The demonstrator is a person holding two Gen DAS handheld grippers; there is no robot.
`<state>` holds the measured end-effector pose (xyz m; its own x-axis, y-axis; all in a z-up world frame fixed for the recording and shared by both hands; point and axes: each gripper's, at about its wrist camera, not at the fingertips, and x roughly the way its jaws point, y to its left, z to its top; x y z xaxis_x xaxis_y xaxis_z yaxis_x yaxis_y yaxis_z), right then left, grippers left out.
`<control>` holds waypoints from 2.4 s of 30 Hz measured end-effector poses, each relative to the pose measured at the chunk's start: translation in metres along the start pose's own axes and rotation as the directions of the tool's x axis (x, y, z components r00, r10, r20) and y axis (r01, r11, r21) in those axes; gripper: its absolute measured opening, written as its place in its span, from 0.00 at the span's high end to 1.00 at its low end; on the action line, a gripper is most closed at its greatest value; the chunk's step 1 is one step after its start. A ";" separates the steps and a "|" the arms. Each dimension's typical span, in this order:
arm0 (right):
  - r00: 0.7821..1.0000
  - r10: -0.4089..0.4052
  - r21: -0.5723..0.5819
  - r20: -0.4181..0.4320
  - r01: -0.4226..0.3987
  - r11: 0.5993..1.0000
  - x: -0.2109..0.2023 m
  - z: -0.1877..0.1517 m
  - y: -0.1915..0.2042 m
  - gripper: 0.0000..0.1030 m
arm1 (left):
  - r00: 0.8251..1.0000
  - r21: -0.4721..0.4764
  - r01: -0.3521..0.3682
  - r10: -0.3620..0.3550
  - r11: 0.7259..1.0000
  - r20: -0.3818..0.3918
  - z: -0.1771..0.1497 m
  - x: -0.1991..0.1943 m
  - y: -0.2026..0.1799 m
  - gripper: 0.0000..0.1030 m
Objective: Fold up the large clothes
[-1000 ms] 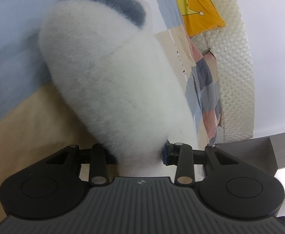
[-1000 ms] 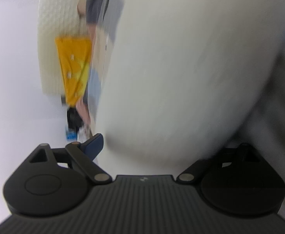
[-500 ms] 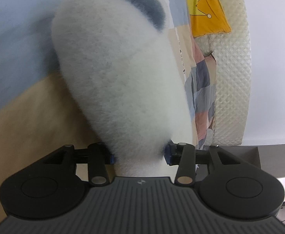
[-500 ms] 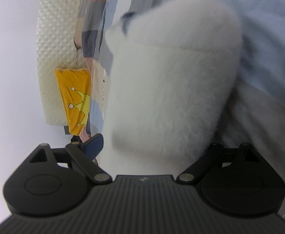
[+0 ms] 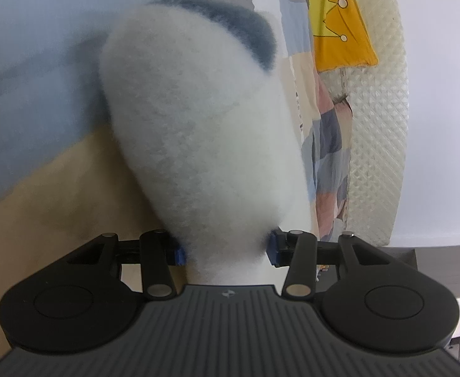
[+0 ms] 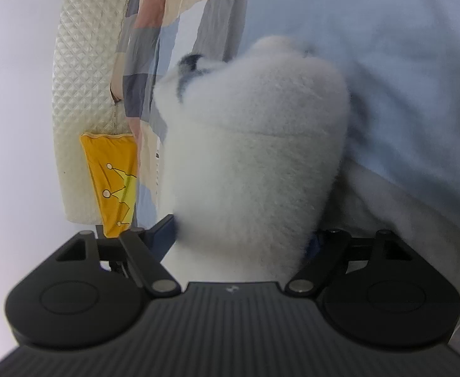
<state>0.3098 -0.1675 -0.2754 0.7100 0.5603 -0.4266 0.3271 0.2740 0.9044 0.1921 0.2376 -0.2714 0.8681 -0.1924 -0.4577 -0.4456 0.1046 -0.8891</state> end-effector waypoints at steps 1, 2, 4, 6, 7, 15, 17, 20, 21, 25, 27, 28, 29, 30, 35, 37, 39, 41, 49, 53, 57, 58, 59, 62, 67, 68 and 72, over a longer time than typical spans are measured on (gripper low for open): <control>1.000 -0.002 -0.001 0.001 0.002 1.000 0.001 0.000 0.000 0.21 | 1.000 0.000 -0.001 0.001 1.000 0.003 0.000 0.001 0.000 0.51; 1.000 -0.003 0.001 0.001 0.003 1.000 0.003 0.001 0.001 0.21 | 1.000 0.004 -0.005 0.005 1.000 0.006 0.001 0.002 0.000 0.51; 1.000 -0.004 0.013 -0.004 0.004 1.000 0.007 0.002 -0.002 0.23 | 1.000 0.005 -0.008 0.008 1.000 0.012 0.001 0.005 0.000 0.51; 1.000 -0.006 0.017 -0.009 0.006 1.000 0.010 0.004 -0.003 0.25 | 1.000 0.011 -0.013 0.013 1.000 0.017 0.001 0.006 0.000 0.50; 1.000 -0.005 0.015 -0.011 0.005 1.000 0.010 0.005 -0.002 0.27 | 1.000 0.021 -0.018 0.017 1.000 0.020 0.001 0.006 -0.002 0.50; 1.000 0.010 -0.102 0.026 -0.007 0.995 0.001 0.004 0.015 0.50 | 0.996 0.198 -0.056 0.042 0.979 0.074 -0.008 -0.003 -0.029 0.58; 0.999 0.026 -0.127 0.026 -0.022 0.992 -0.002 0.005 0.021 0.53 | 0.996 0.229 -0.068 0.051 0.971 0.077 -0.008 -0.005 -0.038 0.61; 0.997 0.069 -0.136 0.021 -0.065 0.989 -0.007 0.008 0.027 0.57 | 0.995 0.310 -0.076 0.051 0.948 0.088 -0.010 -0.010 -0.057 0.62; 0.997 0.079 -0.148 0.019 -0.075 0.986 -0.008 0.009 0.031 0.58 | 0.995 0.322 -0.075 0.049 0.944 0.087 -0.010 -0.012 -0.063 0.62; 0.993 0.122 -0.190 0.002 -0.119 0.975 -0.016 0.019 0.047 0.59 | 0.996 0.327 -0.065 0.043 0.943 0.075 -0.008 -0.013 -0.085 0.62; 0.990 0.144 -0.200 0.000 -0.141 0.969 -0.021 0.026 0.053 0.59 | 0.997 0.339 -0.056 0.036 0.939 0.064 -0.010 -0.012 -0.097 0.62; 0.988 0.153 -0.207 0.001 -0.150 0.967 -0.024 0.030 0.058 0.59 | 0.998 0.345 -0.051 0.033 0.937 0.058 -0.013 -0.010 -0.105 0.62; 0.987 0.161 -0.214 0.003 -0.157 0.964 -0.028 0.034 0.062 0.59 | 0.998 0.359 -0.045 0.029 0.932 0.051 -0.016 -0.009 -0.113 0.62; 0.986 0.169 -0.225 0.007 -0.163 0.961 -0.032 0.037 0.065 0.59 | 0.999 0.377 -0.041 0.026 0.926 0.045 -0.020 -0.005 -0.123 0.62; 0.978 0.205 -0.269 0.041 -0.187 0.945 -0.052 0.066 0.087 0.59 | 1.000 0.395 -0.005 0.008 0.919 -0.007 -0.036 0.020 -0.166 0.62; 0.977 0.205 -0.279 0.058 -0.182 0.943 -0.059 0.078 0.094 0.59 | 1.000 0.411 -0.001 0.013 0.911 -0.027 -0.044 0.034 -0.186 0.62; 0.975 0.210 -0.279 0.076 -0.181 0.943 -0.065 0.093 0.099 0.59 | 0.999 0.420 0.006 0.015 0.908 -0.046 -0.052 0.050 -0.203 0.62; 0.973 0.208 -0.279 0.101 -0.173 0.944 -0.070 0.109 0.103 0.59 | 0.997 0.430 0.010 0.022 0.903 -0.068 -0.061 0.068 -0.222 0.62; 0.963 0.205 -0.258 0.176 -0.155 0.954 -0.071 0.173 0.117 0.59 | 0.989 0.487 0.006 0.067 0.873 -0.134 -0.096 0.148 -0.293 0.62; 0.960 0.212 -0.287 0.184 -0.154 0.945 -0.066 0.210 0.127 0.59 | 0.985 0.508 -0.006 0.094 0.861 -0.148 -0.110 0.180 -0.326 0.62; 0.963 0.202 -0.279 0.179 -0.147 0.949 -0.060 0.248 0.133 0.59 | 0.981 0.526 -0.004 0.104 0.851 -0.161 -0.129 0.230 -0.366 0.62; 0.964 0.192 -0.286 0.186 -0.134 0.949 -0.058 0.259 0.137 0.59 | 0.980 0.530 -0.005 0.109 0.848 -0.165 -0.134 0.240 -0.375 0.62; 0.963 0.185 -0.300 0.194 -0.121 0.946 -0.057 0.270 0.142 0.59 | 0.979 0.532 -0.005 0.113 0.847 -0.171 -0.139 0.251 -0.384 0.62; 0.960 0.174 -0.294 0.218 -0.105 0.950 -0.056 0.297 0.150 0.59 | 0.972 0.544 0.019 0.112 0.839 -0.207 -0.152 0.281 -0.404 0.62; 0.947 0.177 -0.307 0.266 -0.091 0.947 -0.047 0.337 0.153 0.59 | 0.964 0.565 0.080 0.080 0.821 -0.252 -0.170 0.333 -0.414 0.62; 0.945 0.176 -0.302 0.276 -0.089 0.949 -0.044 0.344 0.149 0.59 | 0.962 0.567 0.087 0.078 0.819 -0.260 -0.173 0.343 -0.409 0.62; 0.950 0.121 -0.275 0.288 -0.039 0.961 -0.029 0.358 0.123 0.59 | 0.945 0.597 0.083 0.128 0.798 -0.302 -0.183 0.383 -0.379 0.62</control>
<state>0.5524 -0.4296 -0.1473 0.8939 0.3401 -0.2921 0.1149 0.4561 0.8825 0.6538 -0.0540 -0.1107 0.6966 -0.4633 -0.5479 -0.1527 0.6504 -0.7441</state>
